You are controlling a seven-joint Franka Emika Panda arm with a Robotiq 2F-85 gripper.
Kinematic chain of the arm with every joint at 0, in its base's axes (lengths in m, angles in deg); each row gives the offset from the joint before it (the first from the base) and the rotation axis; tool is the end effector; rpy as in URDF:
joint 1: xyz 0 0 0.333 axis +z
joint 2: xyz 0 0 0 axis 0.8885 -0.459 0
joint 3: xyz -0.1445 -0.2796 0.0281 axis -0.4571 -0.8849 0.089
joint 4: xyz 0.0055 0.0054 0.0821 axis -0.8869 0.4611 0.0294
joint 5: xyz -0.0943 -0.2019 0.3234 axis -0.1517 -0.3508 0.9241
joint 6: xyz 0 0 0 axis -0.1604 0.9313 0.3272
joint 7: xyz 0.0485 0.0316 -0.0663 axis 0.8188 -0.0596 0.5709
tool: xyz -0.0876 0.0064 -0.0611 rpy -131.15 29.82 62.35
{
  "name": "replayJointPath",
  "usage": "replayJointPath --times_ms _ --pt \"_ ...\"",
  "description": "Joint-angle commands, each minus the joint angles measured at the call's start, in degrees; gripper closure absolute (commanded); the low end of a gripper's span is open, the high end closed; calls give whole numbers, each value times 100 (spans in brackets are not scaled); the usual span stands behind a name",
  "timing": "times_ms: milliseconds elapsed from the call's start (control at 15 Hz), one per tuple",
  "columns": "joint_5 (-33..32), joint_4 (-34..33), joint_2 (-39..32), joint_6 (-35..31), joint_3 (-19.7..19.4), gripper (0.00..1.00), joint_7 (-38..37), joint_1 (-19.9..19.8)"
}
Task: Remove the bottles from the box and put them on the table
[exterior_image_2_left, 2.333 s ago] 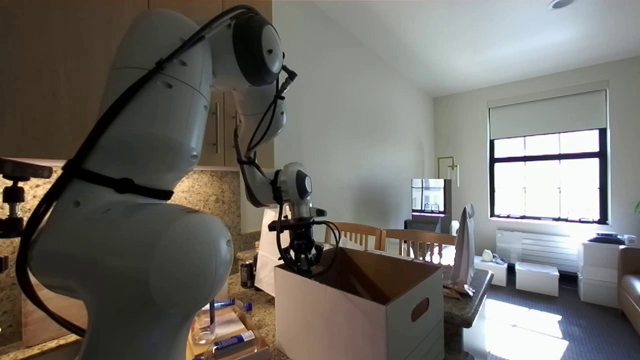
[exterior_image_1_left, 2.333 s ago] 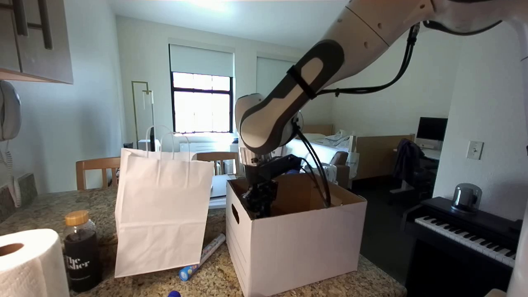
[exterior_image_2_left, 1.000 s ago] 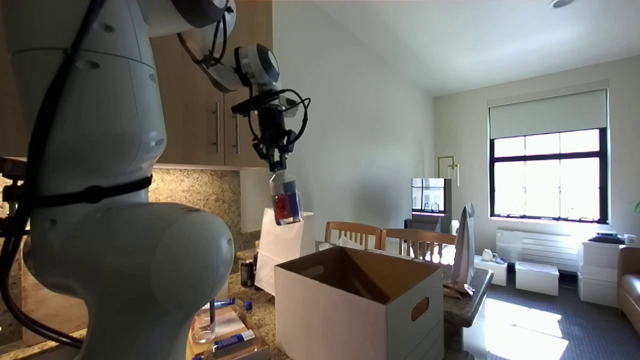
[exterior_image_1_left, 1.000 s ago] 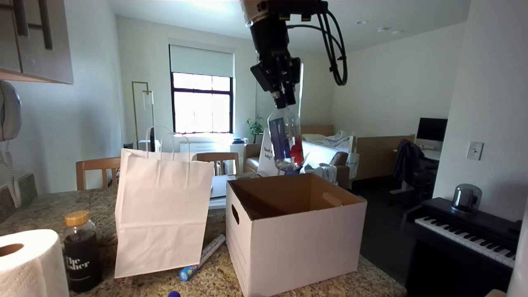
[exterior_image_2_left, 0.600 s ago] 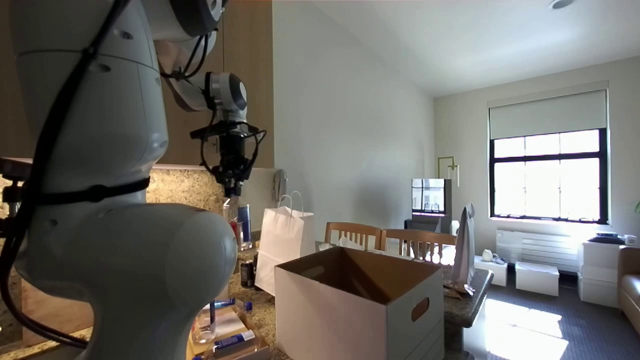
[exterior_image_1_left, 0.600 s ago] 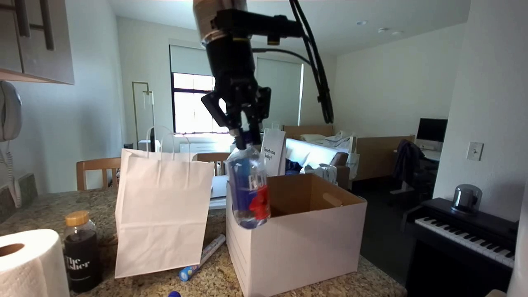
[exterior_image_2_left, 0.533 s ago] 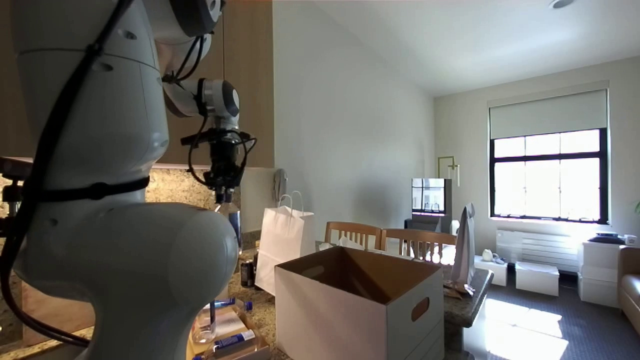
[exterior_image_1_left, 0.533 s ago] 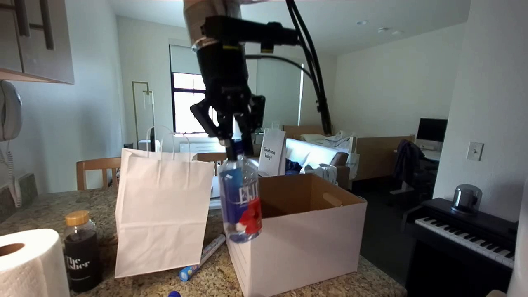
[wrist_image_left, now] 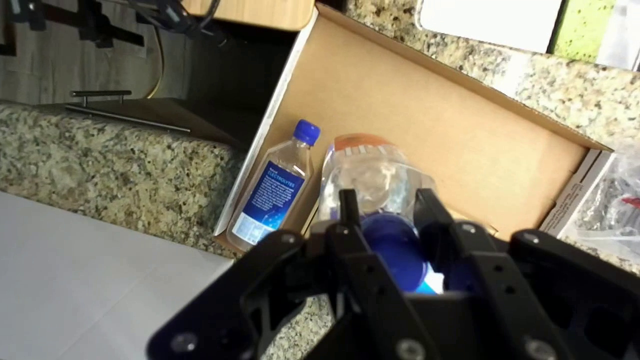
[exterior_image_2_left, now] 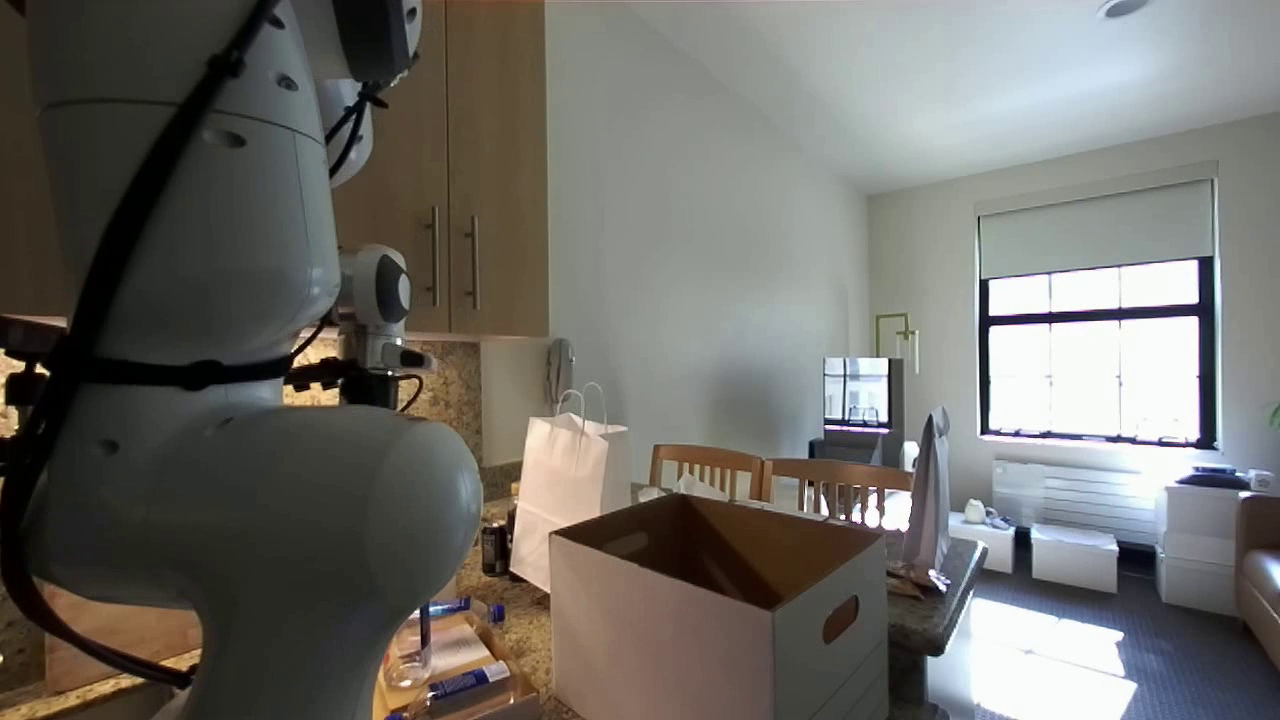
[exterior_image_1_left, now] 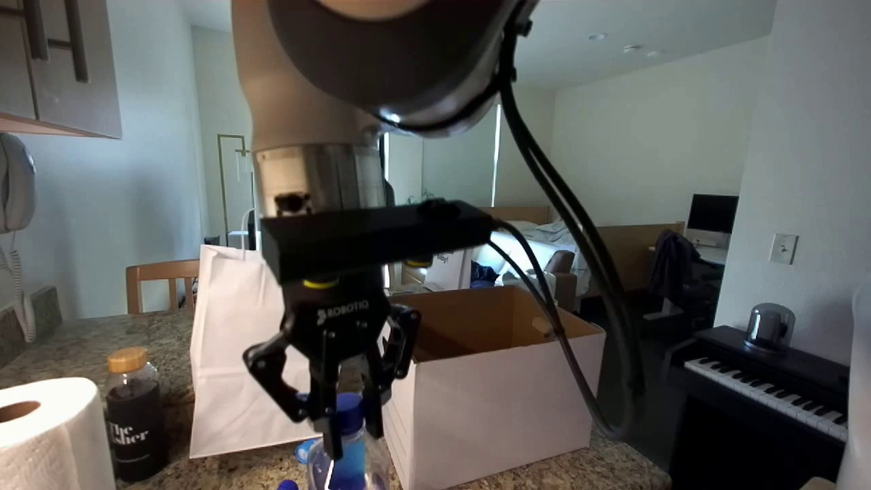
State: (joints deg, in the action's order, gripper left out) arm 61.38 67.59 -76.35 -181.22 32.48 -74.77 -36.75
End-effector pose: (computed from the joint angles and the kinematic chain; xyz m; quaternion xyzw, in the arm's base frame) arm 0.2578 0.4107 0.4023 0.9964 0.0631 -0.0456 0.0332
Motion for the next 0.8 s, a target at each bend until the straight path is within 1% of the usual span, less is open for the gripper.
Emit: replayJointPath --times_ms 0,200,467,733 --pt "252 586 124 -641 165 86 -270 182" --pt "231 857 59 -888 342 86 -498 275" --pt "427 1041 -71 -1175 471 86 -593 320" --pt "602 1215 -495 -1767 524 86 -562 294"
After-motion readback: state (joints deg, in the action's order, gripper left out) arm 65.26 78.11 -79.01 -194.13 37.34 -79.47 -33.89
